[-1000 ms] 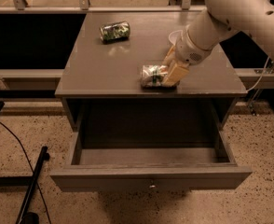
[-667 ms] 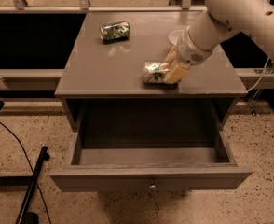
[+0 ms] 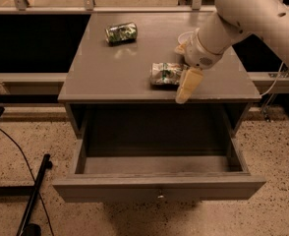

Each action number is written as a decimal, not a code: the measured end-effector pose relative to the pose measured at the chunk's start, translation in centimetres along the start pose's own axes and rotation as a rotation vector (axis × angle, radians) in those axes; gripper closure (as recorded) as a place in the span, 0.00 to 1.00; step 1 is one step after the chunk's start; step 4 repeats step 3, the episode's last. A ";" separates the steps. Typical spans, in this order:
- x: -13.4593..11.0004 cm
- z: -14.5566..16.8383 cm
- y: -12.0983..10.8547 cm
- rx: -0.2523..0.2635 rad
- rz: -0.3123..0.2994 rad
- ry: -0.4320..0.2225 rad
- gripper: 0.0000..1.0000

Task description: Pick 7up can from top drawer and place on counter

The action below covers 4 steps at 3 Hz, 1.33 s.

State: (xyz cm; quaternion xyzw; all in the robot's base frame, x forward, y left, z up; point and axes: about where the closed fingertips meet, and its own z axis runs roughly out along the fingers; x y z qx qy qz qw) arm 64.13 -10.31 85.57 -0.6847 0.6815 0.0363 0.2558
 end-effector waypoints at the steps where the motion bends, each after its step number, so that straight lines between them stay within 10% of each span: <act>1: 0.3 -0.3 0.2 0.009 -0.012 -0.024 0.00; 4: 3.1 -5.4 2.0 0.076 0.028 -0.022 0.00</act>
Offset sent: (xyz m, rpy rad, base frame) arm -0.0237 -0.0523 0.0298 0.0811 -0.0572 -0.0102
